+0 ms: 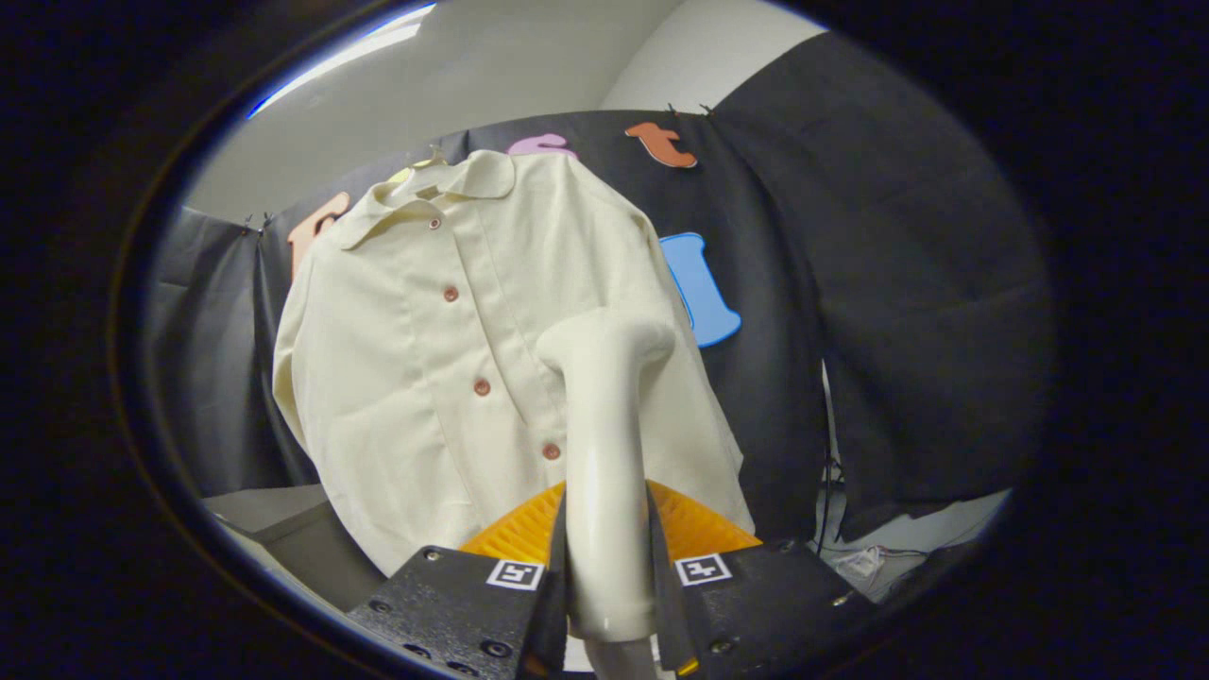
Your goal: Iron the clothes twice with a garment steamer, once on the left side and once on the right side.
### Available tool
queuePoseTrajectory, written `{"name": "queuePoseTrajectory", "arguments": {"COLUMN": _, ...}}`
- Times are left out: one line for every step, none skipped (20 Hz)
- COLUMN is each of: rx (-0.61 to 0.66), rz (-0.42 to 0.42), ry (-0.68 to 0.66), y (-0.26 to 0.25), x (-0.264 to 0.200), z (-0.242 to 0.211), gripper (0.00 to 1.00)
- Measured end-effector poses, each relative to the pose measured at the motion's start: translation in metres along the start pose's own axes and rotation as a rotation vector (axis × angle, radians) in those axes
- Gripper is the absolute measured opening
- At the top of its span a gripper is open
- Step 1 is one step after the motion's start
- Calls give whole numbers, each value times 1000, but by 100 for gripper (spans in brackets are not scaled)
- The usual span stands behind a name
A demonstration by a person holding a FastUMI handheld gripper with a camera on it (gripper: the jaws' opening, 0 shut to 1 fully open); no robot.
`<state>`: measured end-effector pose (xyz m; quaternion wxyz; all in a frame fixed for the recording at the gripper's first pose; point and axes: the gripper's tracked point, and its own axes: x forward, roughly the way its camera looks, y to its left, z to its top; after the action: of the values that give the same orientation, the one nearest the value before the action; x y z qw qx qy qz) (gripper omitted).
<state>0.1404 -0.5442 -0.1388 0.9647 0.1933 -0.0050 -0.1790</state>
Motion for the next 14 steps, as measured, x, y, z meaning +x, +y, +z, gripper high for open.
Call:
{"name": "queuePoseTrajectory", "arguments": {"rx": 3, "rz": -12, "ry": 12, "y": -5, "x": -1, "z": -9, "gripper": 36}}
{"name": "queuePoseTrajectory", "arguments": {"rx": 3, "rz": -25, "ry": 26, "y": -11, "x": -4, "z": -17, "gripper": 36}}
{"name": "queuePoseTrajectory", "arguments": {"rx": 8, "rz": -35, "ry": 38, "y": -16, "x": -8, "z": -25, "gripper": 36}}
{"name": "queuePoseTrajectory", "arguments": {"rx": 14, "rz": -43, "ry": 51, "y": -19, "x": -13, "z": -32, "gripper": 36}}
{"name": "queuePoseTrajectory", "arguments": {"rx": 21, "rz": -51, "ry": 64, "y": -23, "x": -16, "z": -39, "gripper": 36}}
{"name": "queuePoseTrajectory", "arguments": {"rx": 27, "rz": -62, "ry": 76, "y": -27, "x": -21, "z": -46, "gripper": 36}}
{"name": "queuePoseTrajectory", "arguments": {"rx": 27, "rz": -74, "ry": 92, "y": -30, "x": -25, "z": -52, "gripper": 36}}
{"name": "queuePoseTrajectory", "arguments": {"rx": 26, "rz": -86, "ry": 108, "y": -34, "x": -29, "z": -58, "gripper": 36}}
{"name": "queuePoseTrajectory", "arguments": {"rx": 25, "rz": -97, "ry": 121, "y": -36, "x": -36, "z": -62, "gripper": 36}}
{"name": "queuePoseTrajectory", "arguments": {"rx": 23, "rz": -107, "ry": 130, "y": -36, "x": -41, "z": -65, "gripper": 36}}
{"name": "queuePoseTrajectory", "arguments": {"rx": 16, "rz": -111, "ry": 139, "y": -35, "x": -50, "z": -68, "gripper": 36}}
{"name": "queuePoseTrajectory", "arguments": {"rx": 9, "rz": -112, "ry": 146, "y": -32, "x": -57, "z": -70, "gripper": 36}}
{"name": "queuePoseTrajectory", "arguments": {"rx": 8, "rz": -113, "ry": 152, "y": -28, "x": -65, "z": -72, "gripper": 36}}
{"name": "queuePoseTrajectory", "arguments": {"rx": 13, "rz": -109, "ry": 146, "y": -20, "x": -74, "z": -69, "gripper": 36}}
